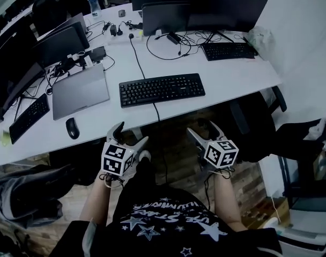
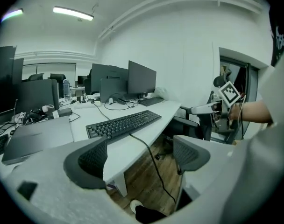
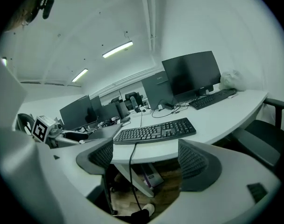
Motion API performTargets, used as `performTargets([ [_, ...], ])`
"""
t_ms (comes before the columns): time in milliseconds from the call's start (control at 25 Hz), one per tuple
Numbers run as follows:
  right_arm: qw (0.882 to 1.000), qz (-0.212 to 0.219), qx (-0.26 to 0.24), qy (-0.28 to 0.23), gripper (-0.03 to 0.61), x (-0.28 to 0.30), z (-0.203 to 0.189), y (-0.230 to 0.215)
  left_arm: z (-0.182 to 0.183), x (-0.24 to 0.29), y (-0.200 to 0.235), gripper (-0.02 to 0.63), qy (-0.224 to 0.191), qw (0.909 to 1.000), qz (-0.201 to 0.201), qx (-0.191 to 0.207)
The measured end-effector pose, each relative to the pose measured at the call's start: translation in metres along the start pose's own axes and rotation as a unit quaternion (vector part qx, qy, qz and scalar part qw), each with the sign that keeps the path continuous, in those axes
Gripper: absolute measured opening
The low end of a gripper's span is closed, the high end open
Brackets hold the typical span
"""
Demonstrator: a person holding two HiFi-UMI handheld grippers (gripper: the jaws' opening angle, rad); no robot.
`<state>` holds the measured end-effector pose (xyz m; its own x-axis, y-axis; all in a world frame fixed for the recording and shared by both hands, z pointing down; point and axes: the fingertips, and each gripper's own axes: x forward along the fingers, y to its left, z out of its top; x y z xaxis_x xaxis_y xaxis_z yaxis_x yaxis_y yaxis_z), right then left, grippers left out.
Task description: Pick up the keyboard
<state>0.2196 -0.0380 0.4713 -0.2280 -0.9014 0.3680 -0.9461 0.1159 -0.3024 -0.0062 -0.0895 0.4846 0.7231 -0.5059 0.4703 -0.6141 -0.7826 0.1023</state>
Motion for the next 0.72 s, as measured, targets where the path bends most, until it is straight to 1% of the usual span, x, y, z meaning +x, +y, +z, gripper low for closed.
performTargets([
  [120,1.000,-0.017,-0.012,0.003,0.414,0.035,0.026,-0.015,0.027,0.039,0.031,0.431,-0.014,0.9996,-0.018,-0.017],
  [160,1.000,-0.022,-0.015,0.003,0.414,0.047,0.035,-0.018,0.035,0.051,0.041,0.431,-0.017,0.9994,-0.024,-0.017],
  [280,0.999,-0.033,-0.018,0.000,0.416,0.082,0.059,-0.026,0.053,0.081,0.071,0.431,-0.015,0.9993,-0.033,0.002],
  [360,0.999,-0.036,-0.021,0.005,0.417,0.102,0.070,-0.028,0.059,0.096,0.088,0.431,-0.009,0.9991,-0.038,0.014],
  [440,0.999,-0.038,-0.034,0.019,0.421,0.121,0.076,-0.029,0.062,0.105,0.102,0.431,-0.007,0.9988,-0.048,0.011],
  [520,0.997,-0.041,-0.055,0.040,0.428,0.138,0.078,-0.033,0.069,0.110,0.112,0.431,-0.016,0.9977,-0.064,-0.013],
  [600,0.993,-0.049,-0.087,0.071,0.428,0.153,0.078,-0.041,0.074,0.112,0.124,0.431,-0.025,0.9965,-0.074,-0.031],
  [640,0.989,-0.054,-0.110,0.088,0.428,0.160,0.077,-0.046,0.074,0.114,0.130,0.431,-0.026,0.9964,-0.075,-0.031],
  [720,0.976,-0.062,-0.164,0.126,0.432,0.172,0.076,-0.053,0.071,0.119,0.141,0.431,-0.018,0.9966,-0.077,-0.021],
])
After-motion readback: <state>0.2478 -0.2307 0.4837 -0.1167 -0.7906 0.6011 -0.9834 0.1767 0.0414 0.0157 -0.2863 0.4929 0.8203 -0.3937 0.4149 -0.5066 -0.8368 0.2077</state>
